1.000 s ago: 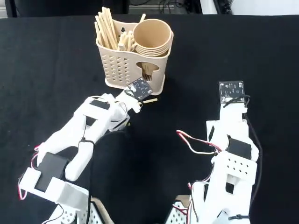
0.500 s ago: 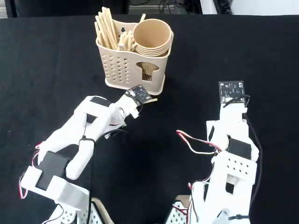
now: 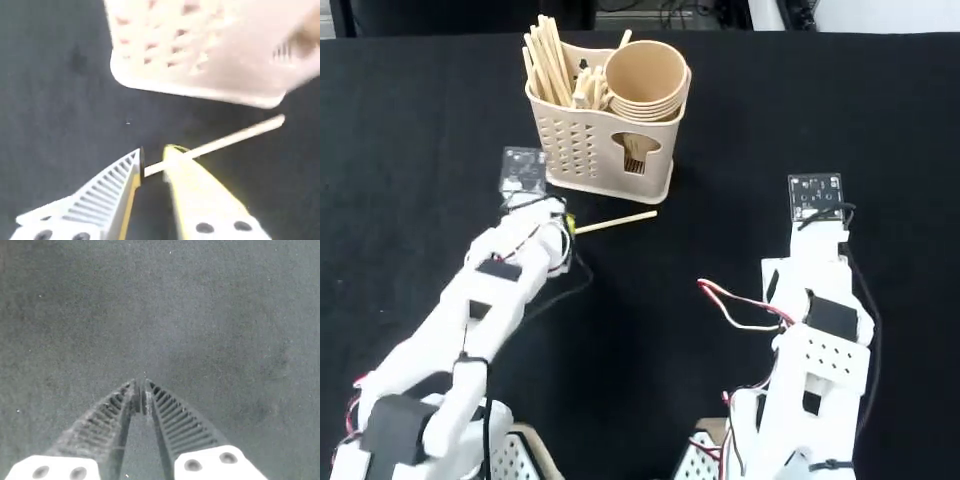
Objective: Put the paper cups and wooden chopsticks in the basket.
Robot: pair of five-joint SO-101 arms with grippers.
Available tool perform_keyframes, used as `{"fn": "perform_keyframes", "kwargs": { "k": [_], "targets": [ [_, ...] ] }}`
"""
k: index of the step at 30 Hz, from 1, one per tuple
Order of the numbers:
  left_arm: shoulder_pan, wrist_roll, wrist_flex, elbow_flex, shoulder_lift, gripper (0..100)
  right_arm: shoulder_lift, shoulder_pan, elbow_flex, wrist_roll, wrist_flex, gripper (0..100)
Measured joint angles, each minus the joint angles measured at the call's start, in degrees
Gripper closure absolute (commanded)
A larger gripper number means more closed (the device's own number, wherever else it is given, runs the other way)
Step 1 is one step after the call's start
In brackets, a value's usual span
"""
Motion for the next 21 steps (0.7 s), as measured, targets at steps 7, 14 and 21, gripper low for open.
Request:
{"fn": "perform_keyframes", "kwargs": {
  "k": [7,14,21],
  "targets": [
    [-0.35,6.42,11.78,-15.65,17.58,87,0.0,0.0,0.0,0.0,0.0,97.3],
    [-2.2,10.11,13.63,-18.81,19.34,87,0.0,0.0,0.53,0.0,-0.88,97.3],
    [-2.55,9.05,26.73,-20.75,19.34,89,0.0,0.0,0.53,0.0,-1.05,97.3]
  ]
}}
